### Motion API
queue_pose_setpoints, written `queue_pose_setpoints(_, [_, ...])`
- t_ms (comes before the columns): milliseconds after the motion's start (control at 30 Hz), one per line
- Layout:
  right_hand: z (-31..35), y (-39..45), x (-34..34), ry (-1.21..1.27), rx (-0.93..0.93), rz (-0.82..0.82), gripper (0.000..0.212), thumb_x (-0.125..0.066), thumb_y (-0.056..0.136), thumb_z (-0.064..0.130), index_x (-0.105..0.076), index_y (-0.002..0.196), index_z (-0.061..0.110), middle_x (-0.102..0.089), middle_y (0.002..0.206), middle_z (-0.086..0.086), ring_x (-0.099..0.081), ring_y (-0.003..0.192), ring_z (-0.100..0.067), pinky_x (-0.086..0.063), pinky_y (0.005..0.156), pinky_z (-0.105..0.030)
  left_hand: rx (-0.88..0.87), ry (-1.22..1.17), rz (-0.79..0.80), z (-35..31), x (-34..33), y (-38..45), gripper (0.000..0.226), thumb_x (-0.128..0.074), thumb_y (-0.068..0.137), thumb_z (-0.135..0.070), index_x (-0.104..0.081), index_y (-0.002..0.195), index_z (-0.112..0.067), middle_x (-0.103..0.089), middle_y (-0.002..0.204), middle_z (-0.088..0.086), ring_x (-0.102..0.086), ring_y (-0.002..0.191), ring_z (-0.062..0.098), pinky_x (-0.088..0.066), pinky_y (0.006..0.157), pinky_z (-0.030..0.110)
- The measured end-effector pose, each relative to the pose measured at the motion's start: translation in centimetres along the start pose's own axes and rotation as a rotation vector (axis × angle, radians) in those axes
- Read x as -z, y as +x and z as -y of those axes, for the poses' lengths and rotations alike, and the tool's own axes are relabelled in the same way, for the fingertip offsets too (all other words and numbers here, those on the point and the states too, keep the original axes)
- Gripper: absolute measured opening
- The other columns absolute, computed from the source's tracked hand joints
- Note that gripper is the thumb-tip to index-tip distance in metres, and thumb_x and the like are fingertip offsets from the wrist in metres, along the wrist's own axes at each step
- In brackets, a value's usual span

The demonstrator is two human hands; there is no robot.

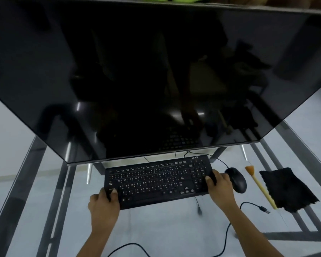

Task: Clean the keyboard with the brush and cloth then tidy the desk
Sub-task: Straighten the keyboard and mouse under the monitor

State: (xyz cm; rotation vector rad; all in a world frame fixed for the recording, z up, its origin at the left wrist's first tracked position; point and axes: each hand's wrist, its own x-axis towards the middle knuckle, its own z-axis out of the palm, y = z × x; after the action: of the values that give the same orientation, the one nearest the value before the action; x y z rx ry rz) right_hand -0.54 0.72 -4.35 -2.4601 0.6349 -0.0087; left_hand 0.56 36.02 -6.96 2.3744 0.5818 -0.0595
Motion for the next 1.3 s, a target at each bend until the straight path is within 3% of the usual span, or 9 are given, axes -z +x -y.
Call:
queue_pose_setpoints(400, [2.1,4.0,-0.3,-0.022,0.030,0.026,0.033,-0.053,0.095,0.024,-0.054,0.123,0.008,-0.054,0.106,-0.019,-0.052,0.098,-0.035,-0.042,0.088,-0.033,0.007,0.040,-0.029,-2.6,-0.3,3.6,0.026,-0.055,0.093,-0.026,-0.057,0.094,0.000,-0.055,0.093,0.030,-0.046,0.098,0.048,-0.038,0.086,0.055])
queue_pose_setpoints(533, [1.9,3.0,0.3,-0.079,0.063,0.026,0.044,-0.053,0.096,0.027,-0.048,0.134,0.007,-0.054,0.118,-0.018,-0.052,0.107,-0.033,-0.045,0.091,-0.037,0.012,0.142,-0.035,-3.4,0.2,1.9,0.045,-0.062,0.088,-0.031,-0.050,0.116,0.002,-0.049,0.114,0.034,-0.042,0.110,0.052,-0.037,0.092,0.060])
queue_pose_setpoints(600, [0.7,2.1,1.4,-0.111,0.087,-0.103,0.050,-0.062,0.091,0.023,-0.049,0.137,0.007,-0.056,0.119,-0.017,-0.054,0.108,-0.035,-0.048,0.089,-0.043,-0.123,0.212,-0.055,-4.2,-0.8,0.2,0.064,-0.062,0.085,-0.036,-0.044,0.132,0.004,-0.041,0.132,0.034,-0.038,0.120,0.053,-0.031,0.098,0.064])
queue_pose_setpoints(700, [-2.1,1.6,3.3,-0.164,0.061,-0.255,0.051,-0.071,0.082,0.014,-0.056,0.130,0.010,-0.057,0.115,-0.017,-0.056,0.101,-0.036,-0.050,0.081,-0.047,-0.405,0.290,0.013,-5.3,-3.5,-2.3,0.070,-0.048,0.081,-0.048,-0.050,0.133,-0.002,-0.043,0.142,0.024,-0.038,0.130,0.044,-0.028,0.101,0.065])
queue_pose_setpoints(767, [-3.8,1.9,4.5,-0.183,-0.015,-0.229,0.053,-0.069,0.084,0.019,-0.052,0.134,0.016,-0.049,0.127,-0.015,-0.052,0.113,-0.035,-0.049,0.089,-0.046,-0.564,0.339,0.088,-6.4,-5.1,-3.6,0.066,-0.030,0.090,-0.057,-0.056,0.131,-0.012,-0.050,0.141,0.011,-0.042,0.130,0.032,-0.025,0.105,0.059])
queue_pose_setpoints(867, [-4.9,2.3,4.7,-0.149,-0.003,-0.158,0.053,-0.066,0.087,0.019,-0.049,0.138,0.020,-0.043,0.135,-0.015,-0.046,0.122,-0.033,-0.048,0.098,-0.043,-0.745,0.408,0.204,-7.8,-6.9,-4.9,0.070,-0.010,0.096,-0.057,-0.059,0.130,-0.020,-0.050,0.141,0.002,-0.034,0.132,0.020,-0.006,0.112,0.041])
queue_pose_setpoints(1000, [-4.6,3.1,3.9,-0.134,0.100,-0.160,0.040,-0.064,0.086,0.006,-0.062,0.125,0.015,-0.056,0.123,-0.015,-0.051,0.109,-0.035,-0.050,0.094,-0.045,-0.752,0.437,0.259,-9.2,-8.6,-5.7,0.069,-0.009,0.097,-0.055,-0.059,0.129,-0.020,-0.049,0.143,0.003,-0.030,0.135,0.024,0.001,0.114,0.038])
queue_pose_setpoints(1300, [-2.0,7.6,3.1,-0.145,0.178,-0.145,0.037,-0.061,0.088,0.008,-0.061,0.125,0.012,-0.054,0.124,-0.017,-0.051,0.104,-0.038,-0.044,0.096,-0.042,-0.752,0.422,0.221,-9.0,-9.2,-6.2,0.064,-0.011,0.098,-0.053,-0.049,0.137,-0.019,-0.040,0.149,0.004,-0.026,0.140,0.026,-0.006,0.115,0.043])
